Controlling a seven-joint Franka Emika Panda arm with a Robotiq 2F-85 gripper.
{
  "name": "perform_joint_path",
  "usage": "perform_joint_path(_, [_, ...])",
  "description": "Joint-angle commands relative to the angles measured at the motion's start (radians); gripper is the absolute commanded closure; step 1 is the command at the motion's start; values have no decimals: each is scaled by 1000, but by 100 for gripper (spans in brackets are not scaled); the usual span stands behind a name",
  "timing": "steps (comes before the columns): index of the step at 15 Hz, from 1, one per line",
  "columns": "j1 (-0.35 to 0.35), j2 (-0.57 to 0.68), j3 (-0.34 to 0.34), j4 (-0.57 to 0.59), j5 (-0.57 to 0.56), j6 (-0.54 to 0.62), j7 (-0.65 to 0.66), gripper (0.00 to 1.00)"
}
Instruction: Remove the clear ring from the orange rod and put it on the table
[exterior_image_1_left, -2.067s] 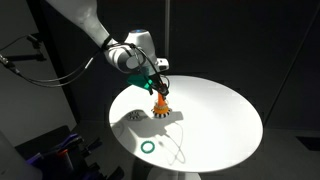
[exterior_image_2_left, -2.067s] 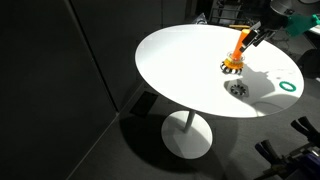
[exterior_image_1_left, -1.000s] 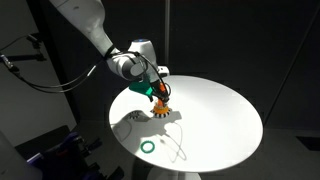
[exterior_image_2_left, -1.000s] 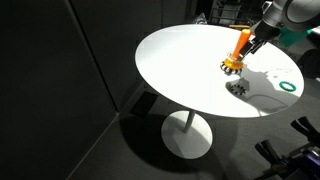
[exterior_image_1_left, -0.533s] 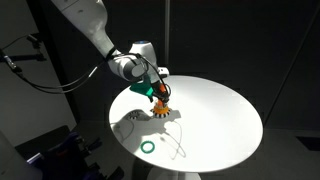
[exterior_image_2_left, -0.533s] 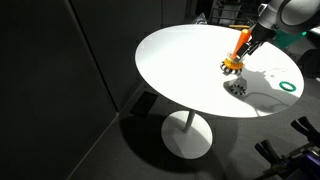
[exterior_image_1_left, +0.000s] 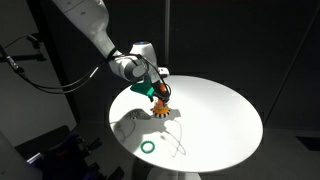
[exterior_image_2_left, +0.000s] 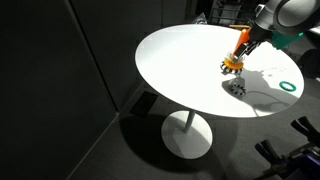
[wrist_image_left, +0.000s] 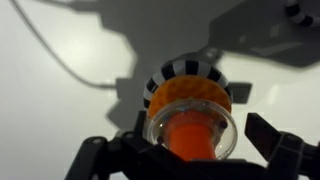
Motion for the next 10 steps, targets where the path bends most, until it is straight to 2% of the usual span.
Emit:
perform_joint_path(1, [13,24,-13,29,-30,24,34,0])
perform_joint_path(10, [4,46,-3,38,-22,62,17,0])
